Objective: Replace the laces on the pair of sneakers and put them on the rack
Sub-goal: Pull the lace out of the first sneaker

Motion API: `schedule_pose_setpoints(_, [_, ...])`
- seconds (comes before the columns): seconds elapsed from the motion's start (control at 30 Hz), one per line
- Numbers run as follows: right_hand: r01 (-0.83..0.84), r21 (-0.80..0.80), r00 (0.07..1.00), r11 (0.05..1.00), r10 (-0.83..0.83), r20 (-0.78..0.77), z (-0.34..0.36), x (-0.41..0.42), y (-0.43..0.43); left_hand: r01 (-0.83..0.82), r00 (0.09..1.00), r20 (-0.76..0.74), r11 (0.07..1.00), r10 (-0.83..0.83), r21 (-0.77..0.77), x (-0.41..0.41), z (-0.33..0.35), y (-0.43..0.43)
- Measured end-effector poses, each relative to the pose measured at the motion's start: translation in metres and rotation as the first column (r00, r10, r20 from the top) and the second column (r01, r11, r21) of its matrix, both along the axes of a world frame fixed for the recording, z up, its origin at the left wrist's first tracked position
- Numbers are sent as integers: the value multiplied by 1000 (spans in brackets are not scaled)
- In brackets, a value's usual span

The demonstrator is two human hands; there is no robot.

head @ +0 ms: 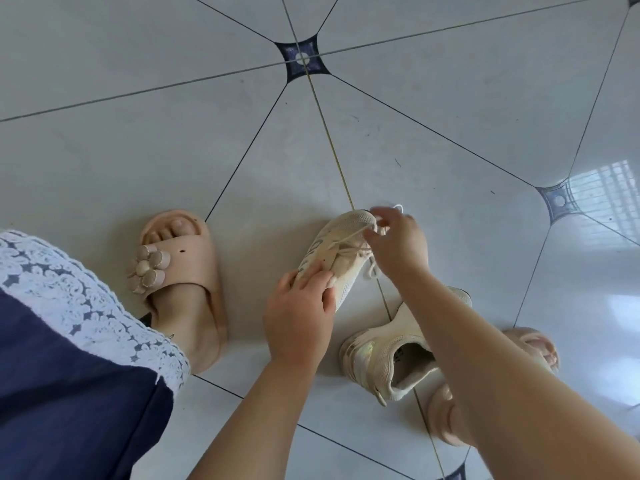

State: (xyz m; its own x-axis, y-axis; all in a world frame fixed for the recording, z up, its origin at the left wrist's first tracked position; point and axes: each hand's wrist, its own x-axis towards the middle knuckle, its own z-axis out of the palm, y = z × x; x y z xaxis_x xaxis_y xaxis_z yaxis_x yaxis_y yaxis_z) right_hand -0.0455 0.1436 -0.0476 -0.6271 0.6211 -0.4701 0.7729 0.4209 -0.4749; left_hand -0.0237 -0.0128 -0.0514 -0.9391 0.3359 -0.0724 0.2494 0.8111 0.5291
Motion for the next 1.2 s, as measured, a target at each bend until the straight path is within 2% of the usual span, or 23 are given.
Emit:
schedule_pose_setpoints(0.07, [-231,61,969,971,235,-76,7,-6,3,5,1000,-25,1000,-5,-6,0,-1,0])
schedule_pose_setpoints(0.1, [-376,111,919,920,386,-83,11,-9,2,11,999,-42,1000,-11,1,1,-2,1])
schedule_pose_setpoints(0.2, [-712,193,693,675,720,41,17,-12,-5,10,998,-68,1000,-10,6,0,-3,2])
schedule_pose_setpoints(0.27, [-783,261,604,565,791,97,16,-12,-7,10,997,-76,1000,-10,-2,-1,-4,2])
schedule_pose_setpoints(0.37, [-823,305,537,479,831,145,14,-13,-7,11,996,-91,1000,-11,3,0,-5,2])
schedule_pose_setpoints(0.43, [-822,312,537,476,831,146,14,-14,-5,20,995,-100,1000,-19,13,0,-6,2])
schedule_pose_setpoints(0.57, [-777,361,598,516,784,165,10,-14,-10,19,996,-92,1000,-18,13,0,-7,2])
schedule_pose_setpoints(0.6, [-729,354,661,586,738,138,10,-15,-9,21,996,-88,1000,-20,18,0,-8,1])
schedule_pose_setpoints(0.63, [-617,337,770,711,634,74,10,-15,-6,25,996,-84,999,-23,21,1,-8,1])
schedule_pose_setpoints(0.67, [-408,277,903,870,429,-20,12,-18,2,29,996,-79,999,-27,22,0,-8,1])
schedule_pose_setpoints(0.7, [-98,156,984,983,120,-134,18,-21,13,32,997,-71,999,-31,20,0,-8,1])
schedule_pose_setpoints(0.73, [216,-4,949,976,-211,-233,24,-22,25,33,998,-63,999,-32,15,-1,-8,1])
schedule_pose_setpoints(0.77, [423,-115,857,899,-438,-270,26,-19,37,31,998,-56,999,-31,10,-1,-7,0])
schedule_pose_setpoints(0.8, [495,-139,826,858,-514,-230,26,-15,45,30,998,-49,1000,-30,6,-1,-7,1])
schedule_pose_setpoints(0.83, [471,-99,864,877,-481,-150,24,-10,48,32,999,-45,999,-31,8,-1,-6,1])
schedule_pose_setpoints(0.9, [250,11,968,968,-250,-2,15,-1,46,35,998,-47,999,-35,19,0,-5,1])
schedule_pose_setpoints(0.93, [130,65,991,989,-131,24,12,1,42,34,998,-53,999,-32,22,0,-5,1])
schedule_pose_setpoints(1.0, [-76,112,995,991,82,-49,11,-4,29,31,998,-56,999,-29,28,-1,-4,3])
schedule_pose_setpoints(1.03, [-214,128,970,968,226,-91,12,-7,22,33,998,-58,999,-31,23,-2,-4,3])
schedule_pose_setpoints(1.1, [-513,176,846,840,529,-61,10,-11,4,39,997,-63,999,-39,4,-1,-4,2])
schedule_pose_setpoints(1.17, [-692,259,708,674,704,61,5,-9,-12,41,997,-63,999,-41,-10,-1,-4,2])
schedule_pose_setpoints(1.2, [-724,305,669,618,738,91,3,-9,-15,37,998,-58,999,-37,-9,-1,-4,2])
